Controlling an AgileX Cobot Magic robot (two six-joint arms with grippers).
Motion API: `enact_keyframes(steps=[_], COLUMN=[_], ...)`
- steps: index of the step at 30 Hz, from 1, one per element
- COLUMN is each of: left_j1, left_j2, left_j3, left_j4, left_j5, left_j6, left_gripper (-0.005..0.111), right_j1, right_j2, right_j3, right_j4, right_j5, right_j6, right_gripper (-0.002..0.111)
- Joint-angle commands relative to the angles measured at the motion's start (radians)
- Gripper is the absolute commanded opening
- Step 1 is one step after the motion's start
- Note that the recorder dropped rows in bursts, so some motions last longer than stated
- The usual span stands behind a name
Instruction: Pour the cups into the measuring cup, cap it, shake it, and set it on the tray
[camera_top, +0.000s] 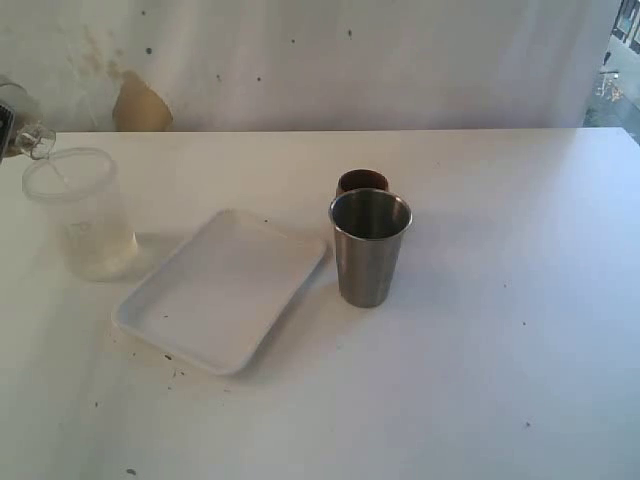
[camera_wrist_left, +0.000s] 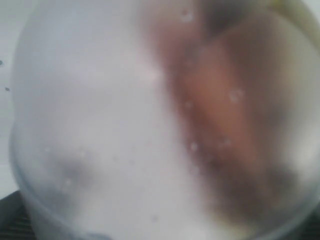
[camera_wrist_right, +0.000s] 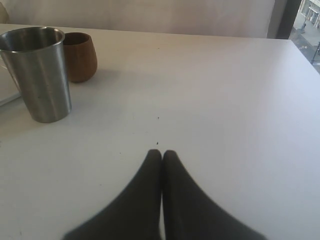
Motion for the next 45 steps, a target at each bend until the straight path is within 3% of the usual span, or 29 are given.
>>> enact_keyframes(steps=[1,27,45], left_j1=[-0.002,-0.053,-0.053], left_j2=[-0.021,-0.009,-0.009], left_j3=[-0.015,-0.060,-0.060], left_j4=[0.003,-0.001,-0.001], left_j5=[-0.045,-0.036,0.023], left_j6=[-0.010,0.074,0.095], left_gripper=[0.000,0.000,0.000], right_j1=[-0.001,-0.001,-0.001], right_j2=[-0.006,-0.006,-0.006], right_j3=[0.004,0.004,0.004], right_j4=[-0.006,-0.006,-0.006], right_j5=[-0.003,-0.003,-0.003], right_j6=[0.005,0.005,0.005], right_gripper=[0.000,0.000,0.000])
